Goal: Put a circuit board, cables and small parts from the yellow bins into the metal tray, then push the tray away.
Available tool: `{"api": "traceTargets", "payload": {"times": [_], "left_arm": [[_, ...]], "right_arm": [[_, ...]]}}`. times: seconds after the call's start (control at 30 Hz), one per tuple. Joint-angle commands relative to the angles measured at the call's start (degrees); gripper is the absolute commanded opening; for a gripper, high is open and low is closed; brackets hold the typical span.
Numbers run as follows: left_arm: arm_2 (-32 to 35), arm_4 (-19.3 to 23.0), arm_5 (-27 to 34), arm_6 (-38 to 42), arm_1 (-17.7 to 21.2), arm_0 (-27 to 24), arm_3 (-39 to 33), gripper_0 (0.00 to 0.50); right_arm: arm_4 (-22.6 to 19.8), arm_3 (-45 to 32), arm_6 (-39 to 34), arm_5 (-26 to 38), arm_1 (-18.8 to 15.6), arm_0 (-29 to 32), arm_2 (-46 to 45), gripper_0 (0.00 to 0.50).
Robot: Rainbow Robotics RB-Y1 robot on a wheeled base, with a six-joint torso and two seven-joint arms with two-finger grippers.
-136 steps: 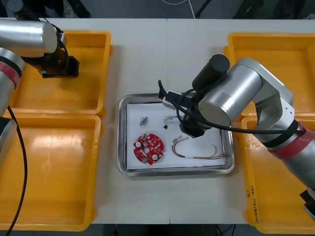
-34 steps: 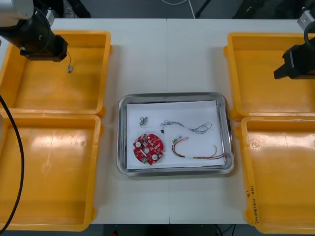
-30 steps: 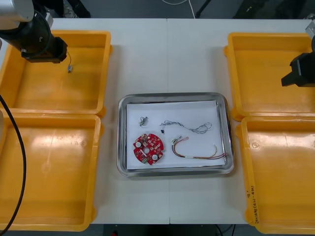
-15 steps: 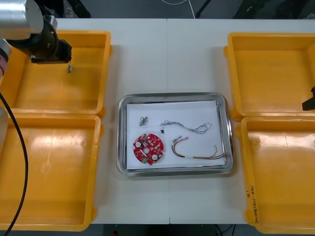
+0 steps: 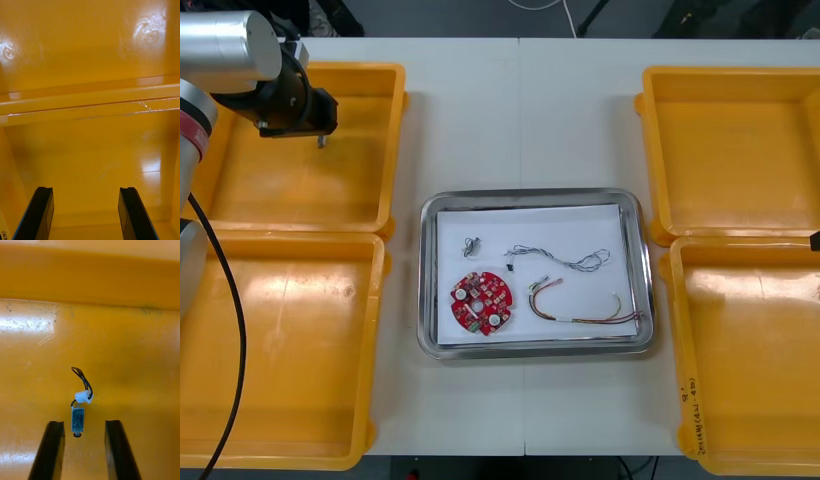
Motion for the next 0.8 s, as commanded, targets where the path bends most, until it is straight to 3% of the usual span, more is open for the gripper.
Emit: {"api": "traceTargets", "payload": {"times": [0.03,0.43,0.8], "left_arm": [[-0.92,0.69,-0.7,-3.68,-0.77,-3.47,-0.09,0.5],[-2.59,0.78,-0.7,-3.33,-0.77,-3.47,0.44,0.5],[-3.3,1.66,-2.63,-3.5,-1.3,-3.29,2.9,0.5]], "right_arm": [[-0.24,-1.74,-2.44,0.23,-2.66,0.57,-2.01,0.5],[-0.59,-2.97,-2.53,-4.74,-2.57,4.44,-2.36,0.5],[-0.85,-3.58,-2.26,-5.18,-2.57,4.79,-2.89,0.5]]}}
